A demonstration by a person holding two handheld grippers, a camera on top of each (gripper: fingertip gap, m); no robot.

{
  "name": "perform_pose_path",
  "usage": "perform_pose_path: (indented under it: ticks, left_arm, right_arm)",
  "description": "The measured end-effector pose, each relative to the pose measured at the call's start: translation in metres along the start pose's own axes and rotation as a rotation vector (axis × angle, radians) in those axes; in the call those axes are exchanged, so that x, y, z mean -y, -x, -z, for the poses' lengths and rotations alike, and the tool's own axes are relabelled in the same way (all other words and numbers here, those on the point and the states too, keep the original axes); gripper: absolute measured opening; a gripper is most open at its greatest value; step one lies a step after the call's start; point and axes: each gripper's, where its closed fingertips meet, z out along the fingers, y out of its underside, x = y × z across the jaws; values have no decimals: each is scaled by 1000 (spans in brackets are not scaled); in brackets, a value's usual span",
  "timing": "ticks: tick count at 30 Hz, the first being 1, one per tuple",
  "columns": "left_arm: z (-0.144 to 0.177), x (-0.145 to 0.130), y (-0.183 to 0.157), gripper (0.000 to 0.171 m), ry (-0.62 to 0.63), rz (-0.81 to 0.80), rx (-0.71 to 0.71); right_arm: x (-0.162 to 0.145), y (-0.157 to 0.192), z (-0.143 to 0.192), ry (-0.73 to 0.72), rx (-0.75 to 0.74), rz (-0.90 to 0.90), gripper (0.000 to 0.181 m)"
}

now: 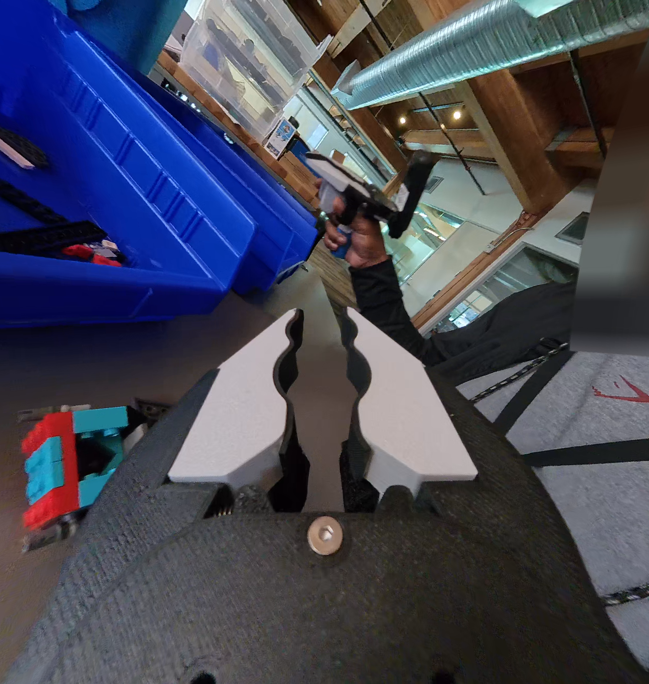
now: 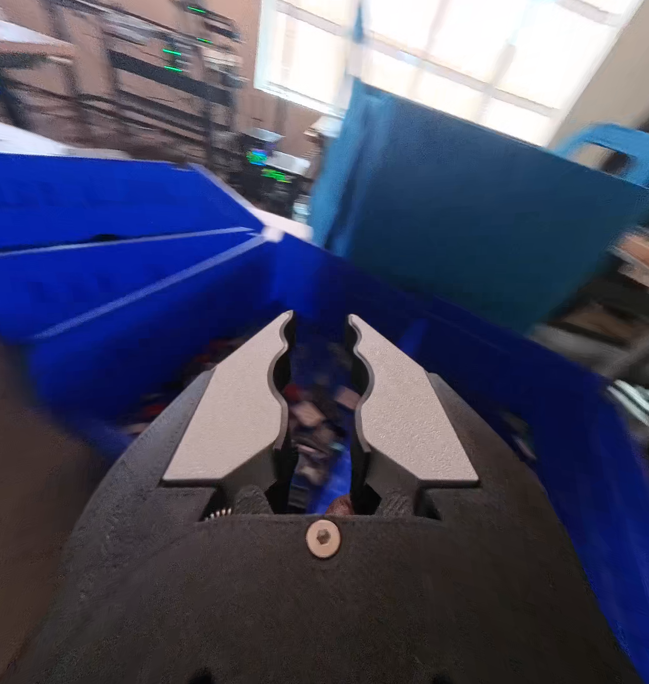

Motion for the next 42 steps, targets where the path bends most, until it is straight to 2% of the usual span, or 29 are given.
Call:
perform_pose_path:
  ticks: [4, 7, 10, 13, 16, 21, 31, 35, 38, 42]
  left_arm:
    - [10, -3, 16, 21, 69, -88, 119]
    - [18, -6, 27, 21, 124, -135, 202]
    - [24, -4, 33, 21, 137, -149, 239]
    - [30, -2, 37, 21, 140, -155, 265]
    - [35, 1, 40, 21, 145, -167, 294]
    - [43, 4, 44, 21, 157, -183, 343]
    - [62, 19, 51, 21, 113, -187, 408]
    - [71, 22, 55, 21, 118, -196, 439]
    - [76, 16, 60, 33, 185, -214, 474]
    - [76, -5, 69, 58, 342, -301, 538]
  right_arm:
    - [24, 135, 4, -35, 469, 51, 24]
    - [21, 231, 10, -16, 743, 77, 24]
    - [2, 300, 4, 55, 893, 62, 25]
    - [-25, 342, -11, 158, 918, 125, 25]
    - [-45, 359, -25, 230, 878, 227, 24]
    - [-55, 378, -27, 287, 919, 225, 19]
    - [-50, 394, -13, 262, 1001, 215, 20]
    - [-51, 397, -12, 256, 984, 250, 22]
    - [-44, 385, -21, 230, 939, 201, 23]
    - [-31, 367, -30, 199, 901, 114, 24]
